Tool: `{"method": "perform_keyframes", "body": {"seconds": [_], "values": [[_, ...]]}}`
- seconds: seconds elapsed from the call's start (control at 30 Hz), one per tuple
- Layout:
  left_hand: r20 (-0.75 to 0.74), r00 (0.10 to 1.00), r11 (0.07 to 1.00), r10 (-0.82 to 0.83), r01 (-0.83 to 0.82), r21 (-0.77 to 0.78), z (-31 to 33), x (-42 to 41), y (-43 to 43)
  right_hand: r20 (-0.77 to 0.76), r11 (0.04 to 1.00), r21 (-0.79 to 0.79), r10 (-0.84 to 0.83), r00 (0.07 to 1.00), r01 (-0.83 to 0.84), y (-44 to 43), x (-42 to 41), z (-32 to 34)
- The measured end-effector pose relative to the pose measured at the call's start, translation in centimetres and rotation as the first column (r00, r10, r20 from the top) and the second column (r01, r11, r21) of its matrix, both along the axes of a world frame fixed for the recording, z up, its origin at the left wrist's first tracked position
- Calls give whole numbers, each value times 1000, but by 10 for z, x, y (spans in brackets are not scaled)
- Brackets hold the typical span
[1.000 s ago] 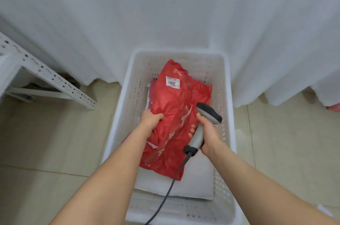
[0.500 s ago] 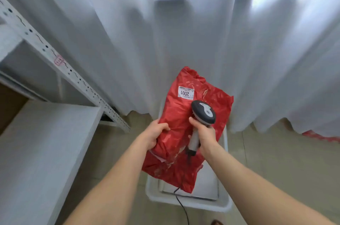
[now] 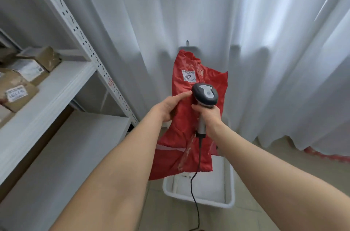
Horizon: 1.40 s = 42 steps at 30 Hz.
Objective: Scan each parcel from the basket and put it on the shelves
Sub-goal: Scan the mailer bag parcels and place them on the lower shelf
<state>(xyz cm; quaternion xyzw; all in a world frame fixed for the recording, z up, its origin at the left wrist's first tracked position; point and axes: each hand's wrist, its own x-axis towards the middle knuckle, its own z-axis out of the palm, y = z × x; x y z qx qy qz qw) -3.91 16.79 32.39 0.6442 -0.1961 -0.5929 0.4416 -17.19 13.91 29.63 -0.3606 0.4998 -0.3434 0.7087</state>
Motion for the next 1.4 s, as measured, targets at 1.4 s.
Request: {"method": "perform_keyframes", "body": {"seconds": [1.4], "values": [[347,773,846,531,-508,-164,45,-4,164,-148,871,-213,419,896,-442,147,-49,118]]}}
